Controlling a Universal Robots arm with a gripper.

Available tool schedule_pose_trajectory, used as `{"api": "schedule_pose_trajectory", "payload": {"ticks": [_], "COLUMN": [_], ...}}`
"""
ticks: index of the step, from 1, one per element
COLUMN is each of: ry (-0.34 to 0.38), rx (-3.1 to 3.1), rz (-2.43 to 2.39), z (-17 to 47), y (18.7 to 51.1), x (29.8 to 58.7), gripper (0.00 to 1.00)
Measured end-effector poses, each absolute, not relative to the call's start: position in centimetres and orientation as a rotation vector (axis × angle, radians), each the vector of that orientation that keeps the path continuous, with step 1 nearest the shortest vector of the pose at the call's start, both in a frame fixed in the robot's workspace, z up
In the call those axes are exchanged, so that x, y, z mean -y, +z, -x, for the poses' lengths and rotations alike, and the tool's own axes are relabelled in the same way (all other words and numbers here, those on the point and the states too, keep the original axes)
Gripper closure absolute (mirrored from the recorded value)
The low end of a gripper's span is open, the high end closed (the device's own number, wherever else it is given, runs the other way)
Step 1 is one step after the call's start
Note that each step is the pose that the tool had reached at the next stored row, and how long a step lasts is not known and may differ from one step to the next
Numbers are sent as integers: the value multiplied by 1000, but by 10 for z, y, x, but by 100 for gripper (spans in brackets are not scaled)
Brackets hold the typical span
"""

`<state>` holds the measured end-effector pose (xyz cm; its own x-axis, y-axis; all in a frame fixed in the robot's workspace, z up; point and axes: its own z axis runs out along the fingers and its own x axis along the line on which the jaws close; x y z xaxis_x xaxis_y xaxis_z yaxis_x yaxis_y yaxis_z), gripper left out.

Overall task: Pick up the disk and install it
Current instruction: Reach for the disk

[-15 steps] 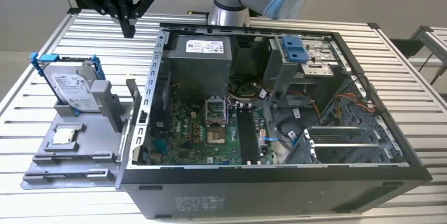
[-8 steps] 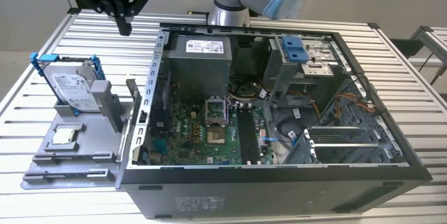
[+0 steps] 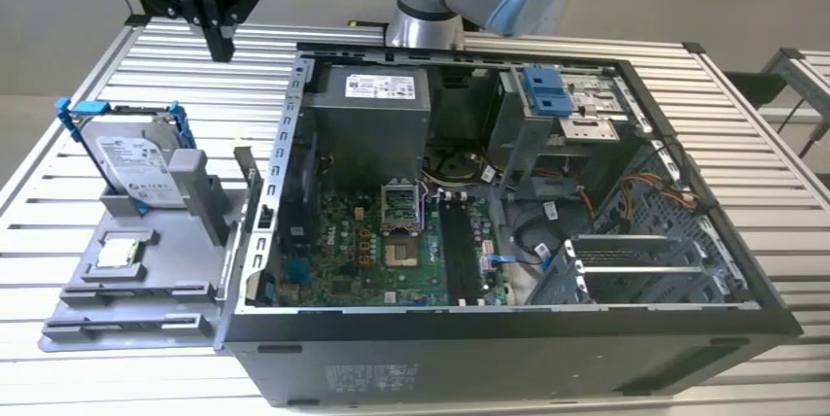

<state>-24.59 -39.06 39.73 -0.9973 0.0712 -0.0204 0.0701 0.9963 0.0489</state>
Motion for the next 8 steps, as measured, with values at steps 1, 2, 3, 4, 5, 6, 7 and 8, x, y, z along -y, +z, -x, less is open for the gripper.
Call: {"api": "schedule_pose_trajectory", "payload": {"ticks": [1,2,3,4,5,6,7,8], "ry": [75,75,75,75,75,75,75,75], "rx": [-3116,-3116,-3116,-3116,-3116,-3116,-3116,-3116], "rz": [-110,-110,-110,-110,-110,-110,-110,-110], "z": [246,247,247,247,247,247,247,247], "y": [397,397,397,397,397,397,398,398], "x": [390,390,390,390,390,390,390,390], "gripper": [100,100,100,100,100,100,100,100]}}
